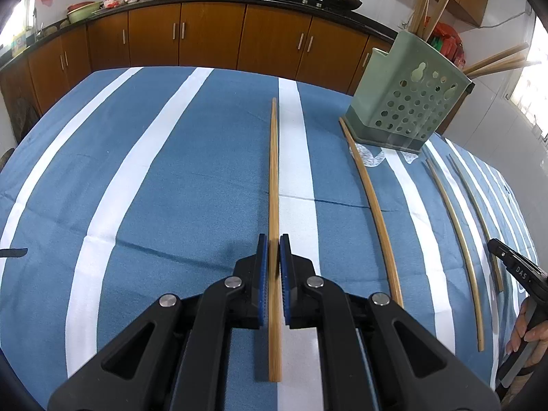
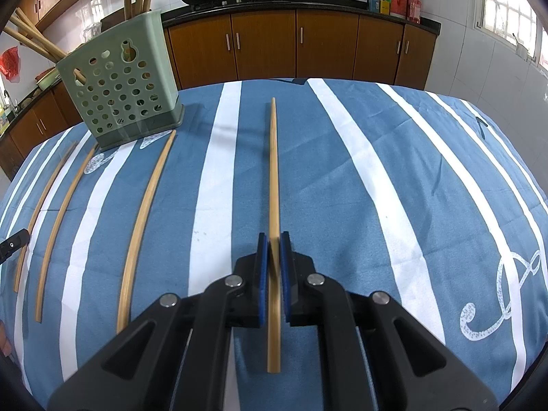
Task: Organize utensils
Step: 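Lift the chopsticks with both tools and carry them above the green holder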
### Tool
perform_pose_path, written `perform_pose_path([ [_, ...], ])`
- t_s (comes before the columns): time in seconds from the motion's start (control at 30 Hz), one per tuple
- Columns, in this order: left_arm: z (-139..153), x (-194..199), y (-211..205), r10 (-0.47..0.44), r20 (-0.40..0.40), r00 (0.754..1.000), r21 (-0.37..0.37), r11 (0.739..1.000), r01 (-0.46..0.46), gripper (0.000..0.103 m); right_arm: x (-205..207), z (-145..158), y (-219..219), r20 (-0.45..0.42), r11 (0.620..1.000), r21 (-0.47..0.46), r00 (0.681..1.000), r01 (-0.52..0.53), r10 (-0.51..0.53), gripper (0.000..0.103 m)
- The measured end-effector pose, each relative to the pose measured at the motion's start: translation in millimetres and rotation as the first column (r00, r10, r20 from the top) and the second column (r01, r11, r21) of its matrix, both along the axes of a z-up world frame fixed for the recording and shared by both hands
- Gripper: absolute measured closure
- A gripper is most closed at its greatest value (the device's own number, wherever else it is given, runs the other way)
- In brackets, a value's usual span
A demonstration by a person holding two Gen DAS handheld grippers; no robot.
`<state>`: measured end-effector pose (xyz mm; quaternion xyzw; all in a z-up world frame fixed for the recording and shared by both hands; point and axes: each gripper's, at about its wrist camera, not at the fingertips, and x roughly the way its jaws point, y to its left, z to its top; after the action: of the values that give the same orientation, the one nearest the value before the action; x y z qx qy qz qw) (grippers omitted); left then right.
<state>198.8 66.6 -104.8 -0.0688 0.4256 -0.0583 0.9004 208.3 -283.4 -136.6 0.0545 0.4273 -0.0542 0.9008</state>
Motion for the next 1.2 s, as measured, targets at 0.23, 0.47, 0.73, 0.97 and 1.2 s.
perform_pose_path([
  [0.23, -0.1, 0.1, 0.2, 0.000, 0.000, 1.000, 0.000, 1.000, 0.000, 0.095, 0.5, -0.4, 0.3, 0.000, 1.000, 0.006, 1.000, 0.000, 0.000, 0.094],
  [0.47, 0.0, 0.1, 0.2, 0.000, 0.000, 1.000, -0.002, 1.000, 0.000, 0.095, 0.4, -0.3, -0.4, 0.001, 1.000, 0.009, 1.000, 0.000, 0.000, 0.094],
  [0.73, 0.3, -6.2, -4.2, -0.007, 0.001, 1.000, 0.039, 0.999, 0.006, 0.095, -4.6, -0.2, -1.6, 0.003, 1.000, 0.026, 1.000, 0.001, -0.001, 0.094],
  [0.97, 0.0, -11.5, -6.9, -0.014, 0.001, 1.000, 0.041, 0.999, 0.014, 0.095, -6.1, -0.3, -2.6, 0.004, 0.999, 0.040, 1.000, 0.001, -0.001, 0.094],
  [1.2, 9.4, -13.9, -9.8, -0.033, 0.024, 0.999, 0.080, 0.996, 0.031, 0.096, -14.0, 13.1, -9.1, 0.056, 0.998, 0.060, 0.998, 0.003, -0.006, 0.096],
])
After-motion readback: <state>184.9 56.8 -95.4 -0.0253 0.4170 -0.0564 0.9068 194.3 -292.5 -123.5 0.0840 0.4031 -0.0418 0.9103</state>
